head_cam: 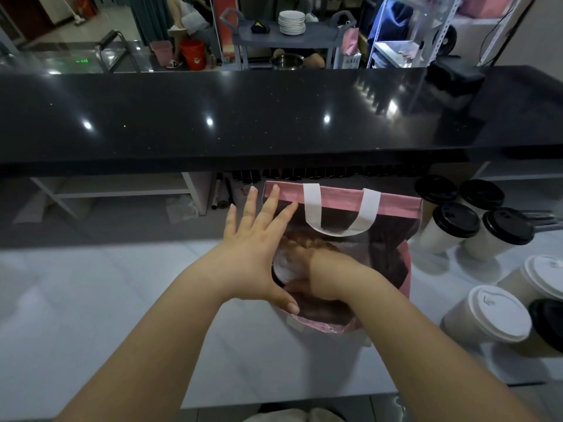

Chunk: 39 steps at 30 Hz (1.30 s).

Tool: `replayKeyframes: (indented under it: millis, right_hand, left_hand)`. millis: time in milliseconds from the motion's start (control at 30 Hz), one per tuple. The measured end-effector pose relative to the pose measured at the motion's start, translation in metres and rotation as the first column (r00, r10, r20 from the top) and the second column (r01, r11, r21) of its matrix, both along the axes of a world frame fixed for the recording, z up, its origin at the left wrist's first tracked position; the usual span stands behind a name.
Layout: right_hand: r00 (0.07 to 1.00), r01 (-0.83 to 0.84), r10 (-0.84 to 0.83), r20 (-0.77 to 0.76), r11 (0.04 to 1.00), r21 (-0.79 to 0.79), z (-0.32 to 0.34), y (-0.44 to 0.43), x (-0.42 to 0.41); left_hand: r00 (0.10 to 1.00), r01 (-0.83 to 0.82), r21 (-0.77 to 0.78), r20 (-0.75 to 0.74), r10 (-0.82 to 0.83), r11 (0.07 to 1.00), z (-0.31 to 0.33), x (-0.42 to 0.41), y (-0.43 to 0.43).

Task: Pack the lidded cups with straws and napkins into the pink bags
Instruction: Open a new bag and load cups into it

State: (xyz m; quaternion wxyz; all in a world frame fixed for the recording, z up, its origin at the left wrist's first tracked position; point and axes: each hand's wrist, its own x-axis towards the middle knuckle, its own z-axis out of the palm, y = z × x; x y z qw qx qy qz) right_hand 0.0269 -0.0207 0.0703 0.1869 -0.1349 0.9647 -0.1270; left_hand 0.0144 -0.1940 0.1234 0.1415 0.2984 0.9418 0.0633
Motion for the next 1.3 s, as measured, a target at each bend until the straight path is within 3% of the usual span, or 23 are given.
replayKeyframes:
  millis: [167, 433, 633, 800, 967, 1133, 1300]
  right_hand:
    - [0.995, -0.095, 0.095, 0.009, 0.994, 0.059, -0.009, -0.005, 0.007]
    - [0.998, -0.035, 0.030, 0.048, 0.995, 0.098, -0.021, -0.003, -0.001]
    - [0.996, -0.045, 0.037, 0.076, 0.994, 0.100, -0.028, 0.000, -0.009]
    - [0.988, -0.114, 0.094, 0.122, 0.980, 0.163, -0.005, 0.005, -0.021]
    - [0.989, 0.014, -0.024, 0.145, 0.998, 0.066, 0.035, 0.022, -0.023]
    - [0.992, 0.115, -0.118, -0.052, 0.992, -0.046, 0.076, 0.066, -0.003]
    - [0.904, 0.260, -0.329, -0.272, 0.930, -0.260, 0.084, 0.120, 0.030]
  left_hand:
    - [1.000, -0.022, 0.003, -0.005, 0.022, 1.000, -0.001, 0.001, 0.000]
    - [0.992, -0.060, -0.050, -0.111, 0.054, 0.997, -0.009, 0.006, 0.003]
    - [0.992, -0.087, -0.011, -0.091, 0.086, 0.996, -0.014, -0.001, 0.008]
    - [0.990, -0.103, -0.012, -0.100, 0.101, 0.995, -0.010, -0.008, 0.018]
    - [0.982, -0.122, -0.006, -0.147, 0.120, 0.992, 0.002, -0.011, 0.023]
    - [0.945, -0.127, 0.040, -0.298, 0.134, 0.991, 0.024, -0.016, 0.044]
    - [0.917, -0.019, 0.217, -0.386, 0.104, 0.976, 0.038, -0.008, 0.099]
